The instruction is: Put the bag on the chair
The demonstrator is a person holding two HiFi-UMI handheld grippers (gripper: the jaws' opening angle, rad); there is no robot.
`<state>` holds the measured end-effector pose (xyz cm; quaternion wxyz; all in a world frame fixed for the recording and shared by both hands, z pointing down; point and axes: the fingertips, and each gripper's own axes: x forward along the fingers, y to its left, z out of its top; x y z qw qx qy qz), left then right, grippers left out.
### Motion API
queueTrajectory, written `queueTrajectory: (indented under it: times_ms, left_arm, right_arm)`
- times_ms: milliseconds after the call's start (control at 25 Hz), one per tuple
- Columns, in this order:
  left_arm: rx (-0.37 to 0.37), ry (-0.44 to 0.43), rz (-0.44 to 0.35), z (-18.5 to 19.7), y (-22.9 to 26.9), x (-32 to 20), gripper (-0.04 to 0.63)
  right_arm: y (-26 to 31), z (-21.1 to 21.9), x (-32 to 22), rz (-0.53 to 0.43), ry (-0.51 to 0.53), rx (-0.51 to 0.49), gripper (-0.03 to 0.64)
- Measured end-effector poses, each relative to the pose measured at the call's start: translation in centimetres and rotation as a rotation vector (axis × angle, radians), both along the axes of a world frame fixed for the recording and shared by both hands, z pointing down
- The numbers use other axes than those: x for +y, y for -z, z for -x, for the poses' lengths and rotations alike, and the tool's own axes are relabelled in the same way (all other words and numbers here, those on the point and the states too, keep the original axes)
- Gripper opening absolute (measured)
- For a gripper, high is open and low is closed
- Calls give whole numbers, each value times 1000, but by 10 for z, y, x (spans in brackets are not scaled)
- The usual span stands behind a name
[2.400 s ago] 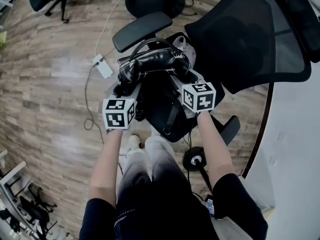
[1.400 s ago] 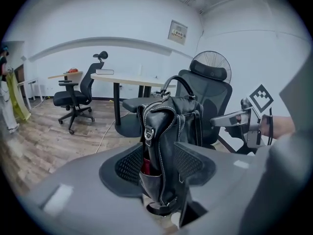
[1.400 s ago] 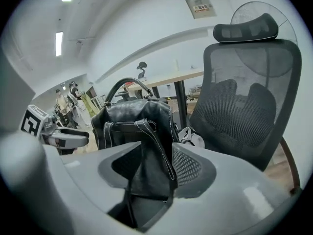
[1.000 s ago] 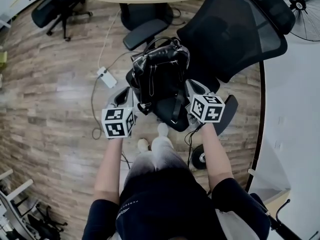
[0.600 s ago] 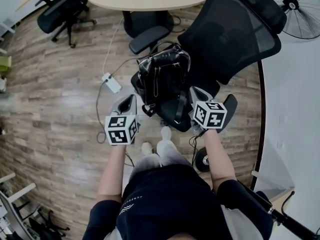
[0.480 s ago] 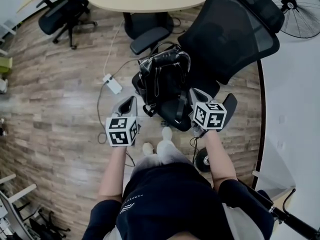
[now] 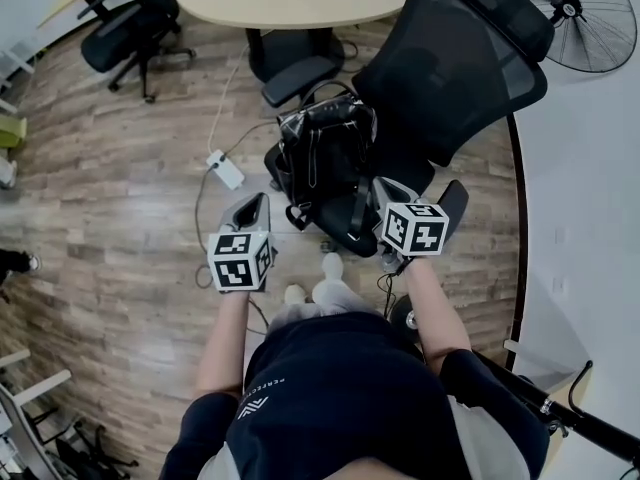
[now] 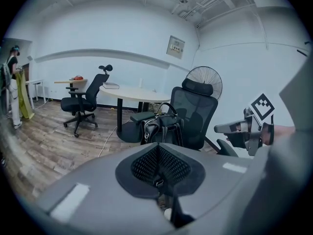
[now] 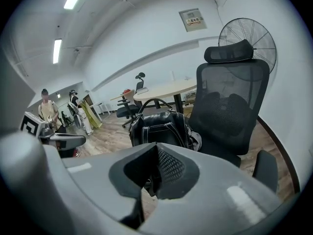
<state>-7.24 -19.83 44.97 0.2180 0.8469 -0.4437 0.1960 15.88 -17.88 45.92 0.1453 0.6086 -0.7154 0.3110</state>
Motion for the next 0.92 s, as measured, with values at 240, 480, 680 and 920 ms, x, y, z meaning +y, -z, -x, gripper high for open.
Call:
queueTrajectory:
  times_ms: [240, 480, 680, 920]
  left_arm:
    - [-1, -15, -8, -4, 7, 6, 12]
    - [1, -20, -21, -9, 15, 11, 12]
    - [7, -13, -27, -10, 18, 13, 12]
    - [16, 4, -33, -6, 22, 14, 12]
  right_arm:
    - [11, 5, 4, -20, -6, -24, 2]
    - [18, 5, 9, -32, -9, -33, 2]
    - [20, 3, 10, -38, -14, -34, 2]
    - [23, 5, 7, -45, -11, -31, 2]
